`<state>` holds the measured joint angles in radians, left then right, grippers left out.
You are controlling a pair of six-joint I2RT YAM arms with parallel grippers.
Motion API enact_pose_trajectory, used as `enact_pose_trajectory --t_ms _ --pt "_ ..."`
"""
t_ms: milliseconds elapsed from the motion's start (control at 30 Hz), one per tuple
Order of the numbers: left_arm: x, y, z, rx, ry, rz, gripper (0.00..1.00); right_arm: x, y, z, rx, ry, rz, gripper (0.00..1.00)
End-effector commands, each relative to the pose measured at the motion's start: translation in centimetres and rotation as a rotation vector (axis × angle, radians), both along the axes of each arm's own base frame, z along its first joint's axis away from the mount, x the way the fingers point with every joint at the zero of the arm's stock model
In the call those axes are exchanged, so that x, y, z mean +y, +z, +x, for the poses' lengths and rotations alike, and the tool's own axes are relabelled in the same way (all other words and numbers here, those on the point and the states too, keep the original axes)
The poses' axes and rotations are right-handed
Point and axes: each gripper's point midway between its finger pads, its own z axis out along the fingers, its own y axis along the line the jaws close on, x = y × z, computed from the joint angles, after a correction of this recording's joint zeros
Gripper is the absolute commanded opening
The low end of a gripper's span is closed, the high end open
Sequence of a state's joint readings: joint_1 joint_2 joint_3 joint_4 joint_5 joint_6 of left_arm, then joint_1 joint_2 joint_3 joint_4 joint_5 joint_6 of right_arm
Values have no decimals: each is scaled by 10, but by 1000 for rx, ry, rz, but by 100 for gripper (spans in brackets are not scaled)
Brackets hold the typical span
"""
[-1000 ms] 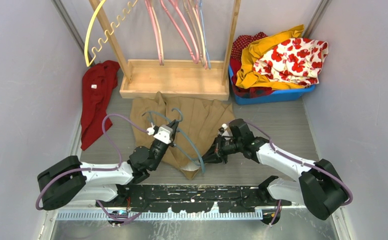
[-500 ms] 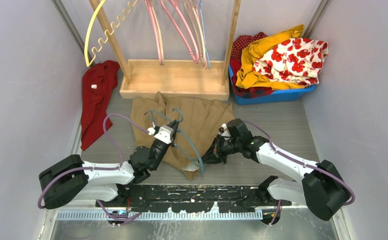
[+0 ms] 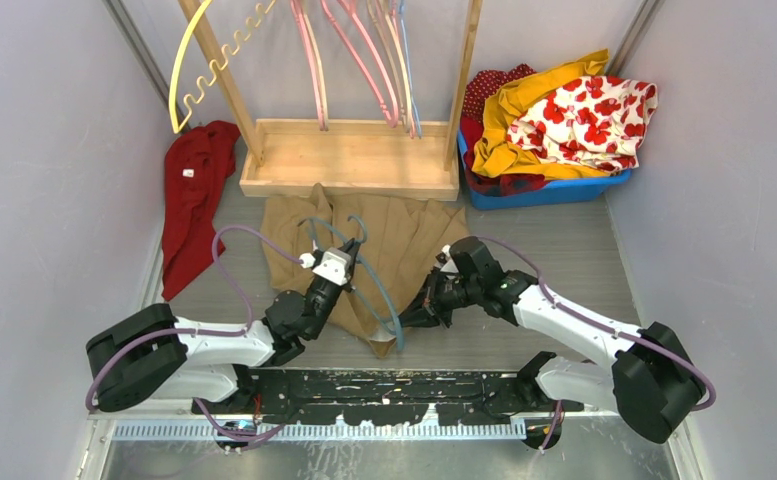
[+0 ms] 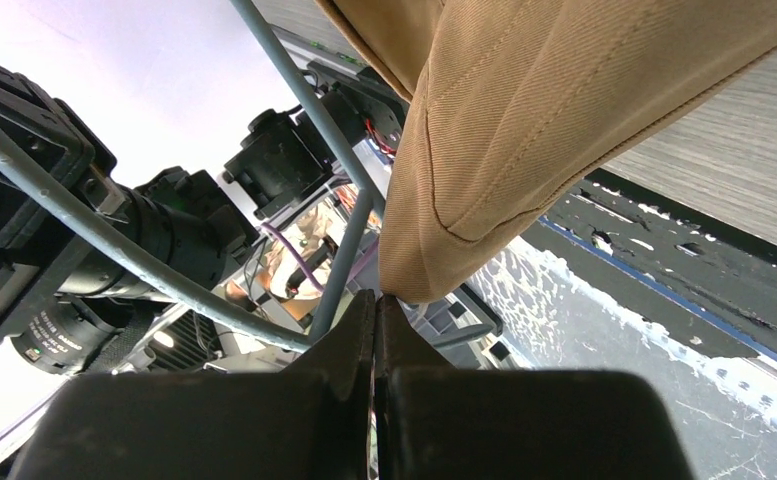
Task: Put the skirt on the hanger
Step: Hang the skirt on the hanger.
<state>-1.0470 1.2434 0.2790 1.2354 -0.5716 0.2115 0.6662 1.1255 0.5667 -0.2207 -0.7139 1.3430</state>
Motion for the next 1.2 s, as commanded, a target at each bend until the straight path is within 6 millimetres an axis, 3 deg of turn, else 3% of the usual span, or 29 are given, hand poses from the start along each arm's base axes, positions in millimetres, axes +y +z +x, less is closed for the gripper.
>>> enact_pose_trajectory --t_ms 0,467,1000,1167 --pt "6 40 3 -73 38 -128 2 9 22 -1 -41 22 43 1" --pt "9 41 2 -83 53 -108 2 10 16 -2 -27 -2 10 1" --pt "10 42 3 -91 103 -91 0 24 26 -1 55 27 50 1" --pt "8 34 5 -89 127 -66 0 26 29 0 62 36 50 1"
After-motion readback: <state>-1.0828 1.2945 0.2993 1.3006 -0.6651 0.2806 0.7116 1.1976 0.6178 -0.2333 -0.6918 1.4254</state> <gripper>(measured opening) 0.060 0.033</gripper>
